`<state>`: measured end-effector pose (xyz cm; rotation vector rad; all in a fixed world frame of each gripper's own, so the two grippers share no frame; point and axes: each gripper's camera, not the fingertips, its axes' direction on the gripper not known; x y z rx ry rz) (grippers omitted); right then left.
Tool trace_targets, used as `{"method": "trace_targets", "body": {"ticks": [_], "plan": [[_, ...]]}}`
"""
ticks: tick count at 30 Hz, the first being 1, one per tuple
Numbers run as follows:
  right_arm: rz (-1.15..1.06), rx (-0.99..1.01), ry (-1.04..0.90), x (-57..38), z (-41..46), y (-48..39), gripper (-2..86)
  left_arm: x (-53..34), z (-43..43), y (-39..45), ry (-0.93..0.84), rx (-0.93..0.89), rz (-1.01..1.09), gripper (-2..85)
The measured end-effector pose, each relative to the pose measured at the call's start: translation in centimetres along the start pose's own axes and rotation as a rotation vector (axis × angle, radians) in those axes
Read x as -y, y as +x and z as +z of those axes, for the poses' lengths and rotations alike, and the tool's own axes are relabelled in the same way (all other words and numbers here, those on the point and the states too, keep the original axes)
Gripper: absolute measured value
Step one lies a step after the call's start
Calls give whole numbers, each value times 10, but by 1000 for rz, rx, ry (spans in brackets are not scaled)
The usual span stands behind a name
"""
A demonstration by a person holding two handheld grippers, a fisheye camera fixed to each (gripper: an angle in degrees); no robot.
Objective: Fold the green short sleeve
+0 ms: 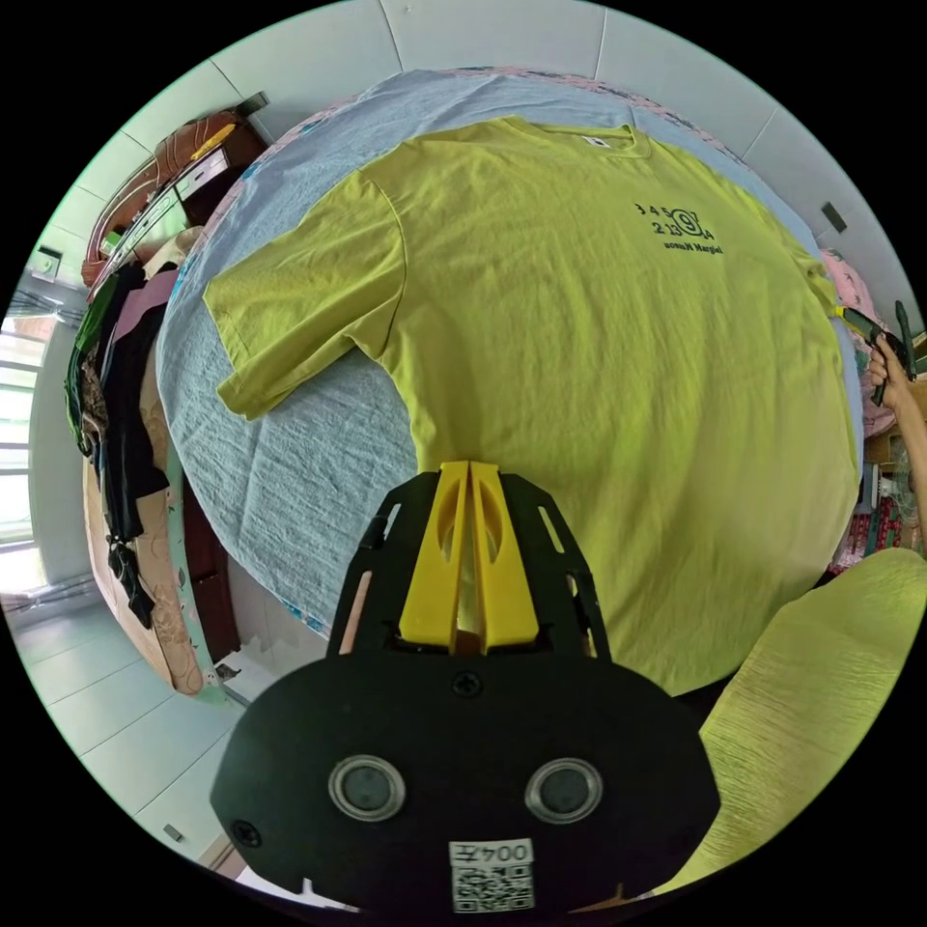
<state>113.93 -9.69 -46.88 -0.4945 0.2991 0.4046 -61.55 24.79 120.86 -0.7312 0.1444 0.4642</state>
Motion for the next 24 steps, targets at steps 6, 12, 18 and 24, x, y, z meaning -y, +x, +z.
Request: {"method": "trace_targets", "body": {"ticks": [6, 12, 18, 24], "plan": [[-54, 402, -28, -39, 14, -22, 64, -7, 7, -24, 19, -34, -31, 3], [-94, 460, -80, -79, 64, -65, 65, -14, 13, -45, 18, -13, -13, 2], [-272, 246, -101, -92, 103, -133, 6, -27, 18, -74, 16, -20, -26, 2], [-417, 72, 1, -99, 98, -215, 61, -42, 23, -104, 6, -1, -24, 4]]}}
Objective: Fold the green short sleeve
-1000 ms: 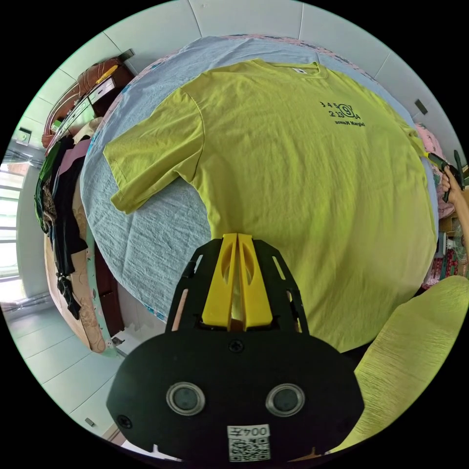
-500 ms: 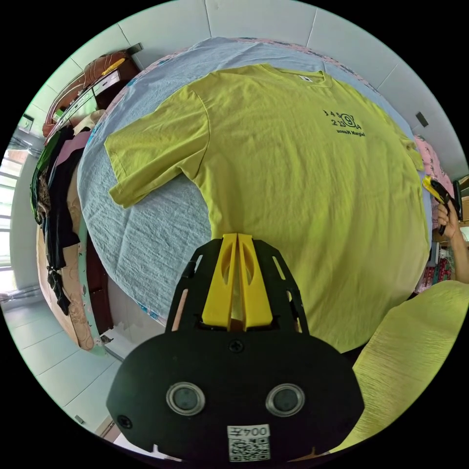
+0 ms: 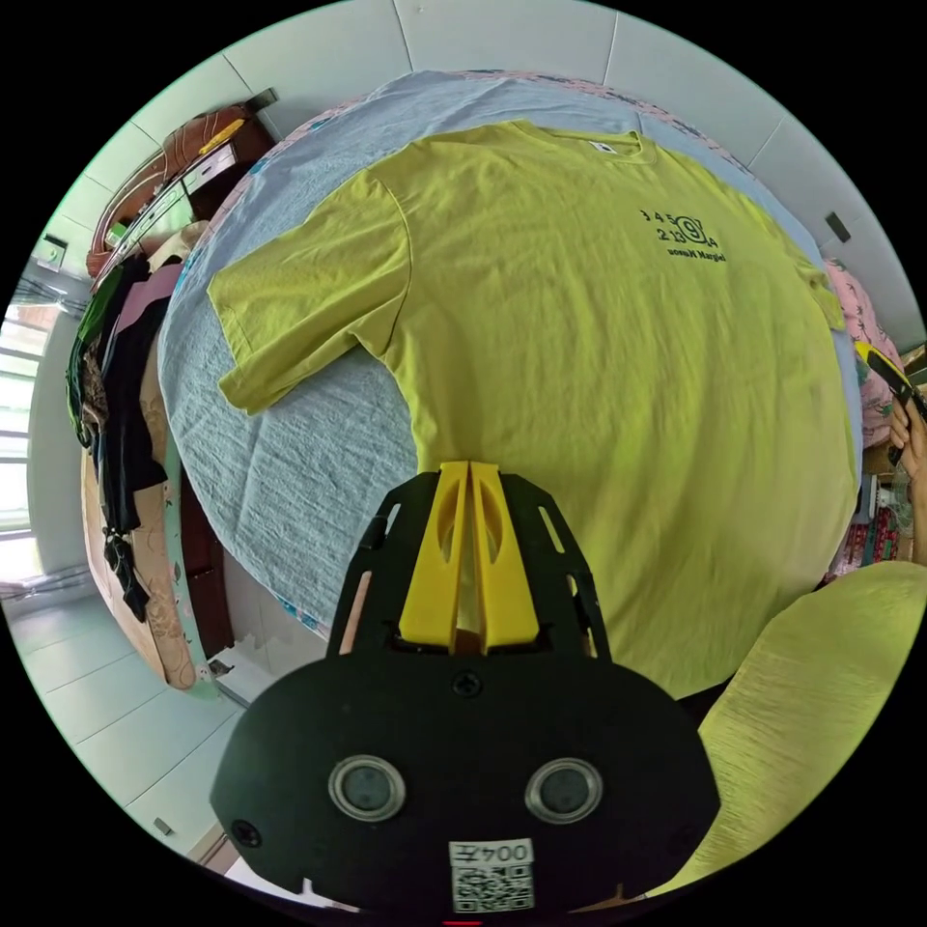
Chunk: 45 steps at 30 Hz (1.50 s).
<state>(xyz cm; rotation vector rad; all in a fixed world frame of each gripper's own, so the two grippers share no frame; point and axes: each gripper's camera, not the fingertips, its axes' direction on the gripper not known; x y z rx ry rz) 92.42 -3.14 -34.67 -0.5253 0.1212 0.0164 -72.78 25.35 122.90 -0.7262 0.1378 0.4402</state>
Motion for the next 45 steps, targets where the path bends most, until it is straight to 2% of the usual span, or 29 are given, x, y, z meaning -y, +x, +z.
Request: {"method": "trace_targets", "body": {"ticks": [3, 7, 10, 12, 13, 16, 20, 26, 30, 35, 41, 43, 45], "plan": [[-101, 117, -48, 13, 27, -50, 51, -13, 2, -23, 20, -33, -38, 5], [-170, 190, -219, 22, 97, -122, 40, -35, 6, -60, 64, -114, -124, 9], [-183, 143, -323, 22, 148, -170, 35, -51, 4, -93, 104, -203, -191, 17], [-201, 82, -410, 21, 183, -196, 36, -67, -8, -119, 220, -196, -254, 27], [-205, 29, -385, 22, 194, -210, 34, -76, -14, -138, 286, -173, -269, 36], [-189, -56, -411, 30, 225, -239, 32, -86, -12, -188, 318, -122, -185, 71], [-212, -156, -453, 43, 270, -275, 27, -93, 0, -257, 342, -144, -101, 91], [-228, -175, -564, 71, 333, -307, 21, -95, 14, -306, 348, -207, 90, 98], [-241, -191, -658, 90, 374, -326, 21, -102, 16, -332, 366, -208, 100, 99], [-267, -220, -741, 109, 427, -351, 23, -118, 19, -366, 407, -292, 101, 79], [-174, -164, -716, 119, 468, -356, 25, -124, 15, -383, 406, -355, 183, 17], [-135, -144, -706, 121, 478, -357, 27, -131, 5, -386, 427, -328, 237, 12], [-113, -135, -701, 123, 490, -359, 29, -136, 8, -390, 375, -262, 273, 11]]}}
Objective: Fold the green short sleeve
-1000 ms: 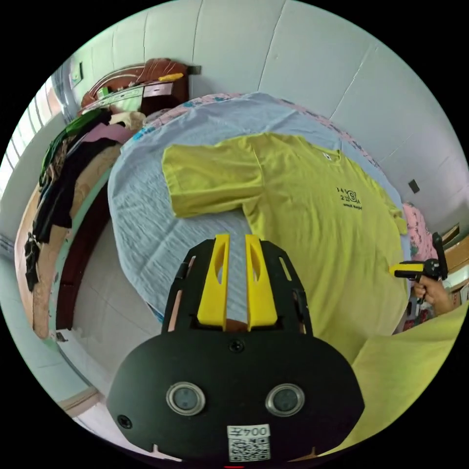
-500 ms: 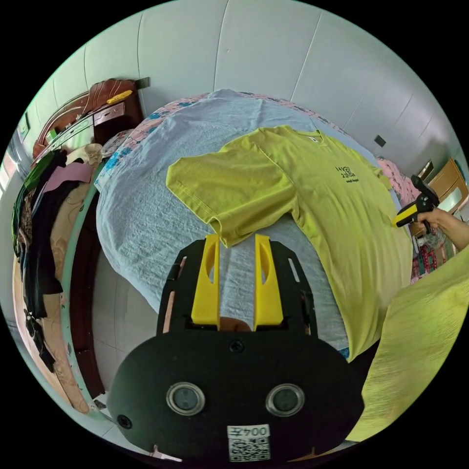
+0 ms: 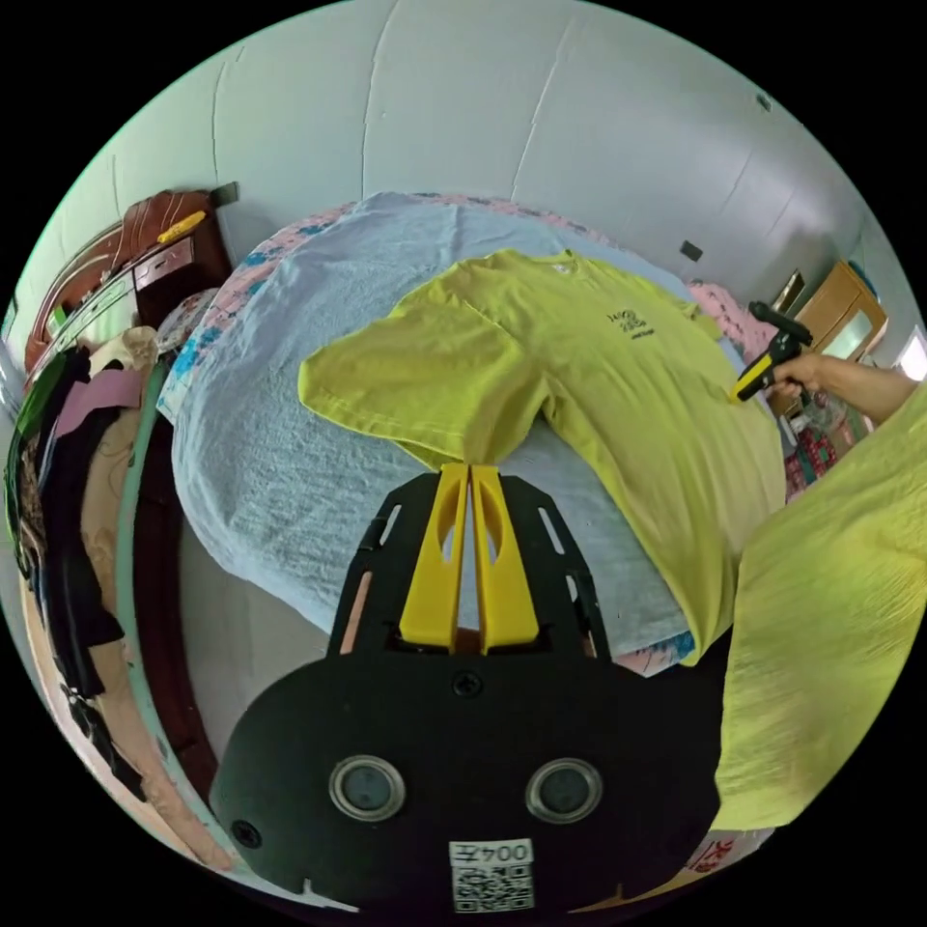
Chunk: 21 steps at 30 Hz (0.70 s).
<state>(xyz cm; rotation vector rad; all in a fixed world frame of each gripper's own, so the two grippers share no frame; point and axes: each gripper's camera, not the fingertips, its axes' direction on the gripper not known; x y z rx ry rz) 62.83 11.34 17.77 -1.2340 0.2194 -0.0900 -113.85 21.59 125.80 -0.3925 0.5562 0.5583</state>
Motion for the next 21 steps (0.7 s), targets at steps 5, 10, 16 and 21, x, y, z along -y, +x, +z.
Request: {"method": "trace_targets", "body": {"ticks": [5, 10, 16, 21], "plan": [[5, -21, 25, 21, 20, -19, 32, -18, 9, -17, -40, -43, -73, 25], [-57, -56, 87, 23, 35, -46, 18, -25, 6, -18, -47, -43, -84, 60], [-164, 138, 438, 64, -50, -105, 74, -28, -1, -19, 22, -56, -142, 77], [-475, 68, 591, 156, -112, -226, 103, -23, 4, -8, 16, -36, -140, 81]]}}
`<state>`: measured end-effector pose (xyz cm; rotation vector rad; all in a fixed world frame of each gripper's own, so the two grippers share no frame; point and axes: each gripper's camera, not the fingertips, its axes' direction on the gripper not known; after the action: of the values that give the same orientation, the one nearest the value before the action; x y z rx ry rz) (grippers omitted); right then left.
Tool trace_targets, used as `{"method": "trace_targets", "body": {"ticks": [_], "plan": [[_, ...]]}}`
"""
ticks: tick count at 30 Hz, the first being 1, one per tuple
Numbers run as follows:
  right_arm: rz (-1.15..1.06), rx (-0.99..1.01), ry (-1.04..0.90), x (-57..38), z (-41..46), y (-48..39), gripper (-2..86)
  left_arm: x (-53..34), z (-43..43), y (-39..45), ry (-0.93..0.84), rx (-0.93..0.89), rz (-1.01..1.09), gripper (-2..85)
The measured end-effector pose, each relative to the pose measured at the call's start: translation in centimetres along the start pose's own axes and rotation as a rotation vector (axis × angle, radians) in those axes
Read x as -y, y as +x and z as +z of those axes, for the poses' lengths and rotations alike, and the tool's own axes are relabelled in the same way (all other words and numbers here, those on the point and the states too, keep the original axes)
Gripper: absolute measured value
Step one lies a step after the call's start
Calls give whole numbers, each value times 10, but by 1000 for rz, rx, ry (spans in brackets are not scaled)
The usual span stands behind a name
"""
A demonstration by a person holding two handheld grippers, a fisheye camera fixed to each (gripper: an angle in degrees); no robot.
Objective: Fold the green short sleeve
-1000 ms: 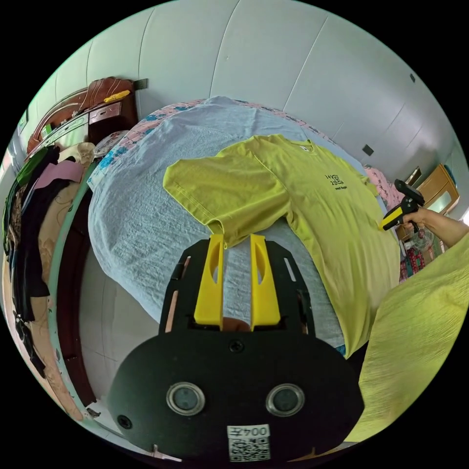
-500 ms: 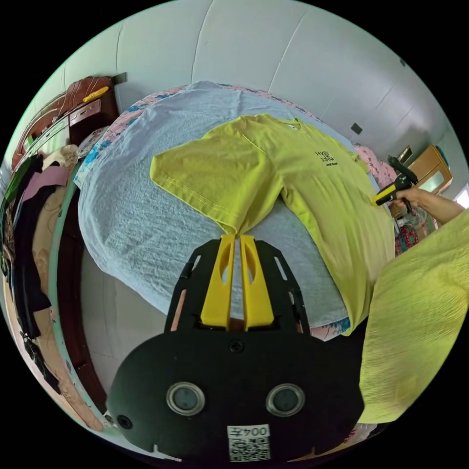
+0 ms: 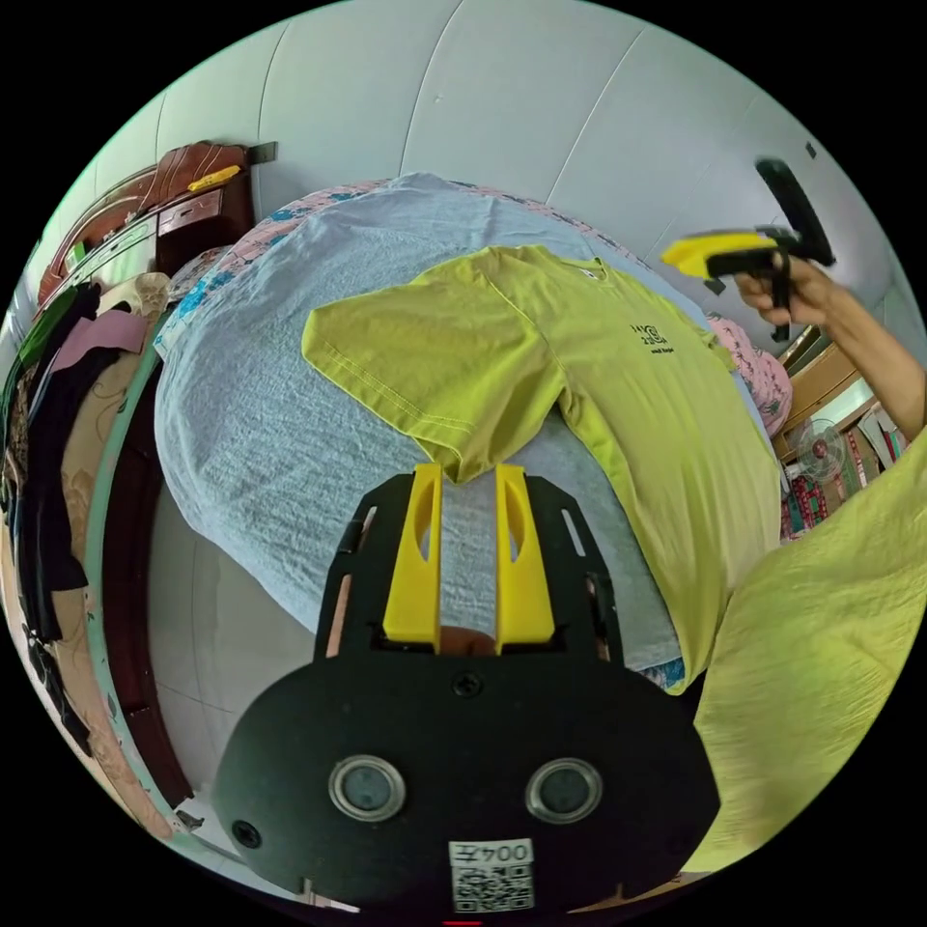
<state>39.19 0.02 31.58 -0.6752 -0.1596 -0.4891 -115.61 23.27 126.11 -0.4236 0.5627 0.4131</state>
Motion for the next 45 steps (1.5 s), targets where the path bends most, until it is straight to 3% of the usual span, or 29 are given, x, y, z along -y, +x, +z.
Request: {"method": "trace_targets", "body": {"ticks": [8, 12, 16, 19, 30, 35, 41, 45], "plan": [[-327, -9, -260, 216, 137, -118, 120, 3, 4, 25, 26, 20, -28, 53], [-363, -84, -439, 261, 193, -149, 134, 4, 4, 41, 26, 22, -24, 29], [-365, -180, -618, 278, 241, -156, 46, 11, 3, 63, 23, 5, -23, 18], [-423, -176, -647, 274, 250, -155, 6, 18, 2, 84, 20, 9, -13, 14], [-472, -24, -227, 211, 110, -80, -7, 80, -34, 214, -40, 148, 136, 12], [-406, 98, 62, 138, 27, -1, -7, 130, -32, 332, -194, 429, 421, 11], [-271, 103, 352, 35, -18, 94, -5, 169, 16, 469, -323, 754, 750, 11], [-142, 119, 413, -20, -20, 149, 4, 177, 64, 537, -400, 844, 922, 12]]}}
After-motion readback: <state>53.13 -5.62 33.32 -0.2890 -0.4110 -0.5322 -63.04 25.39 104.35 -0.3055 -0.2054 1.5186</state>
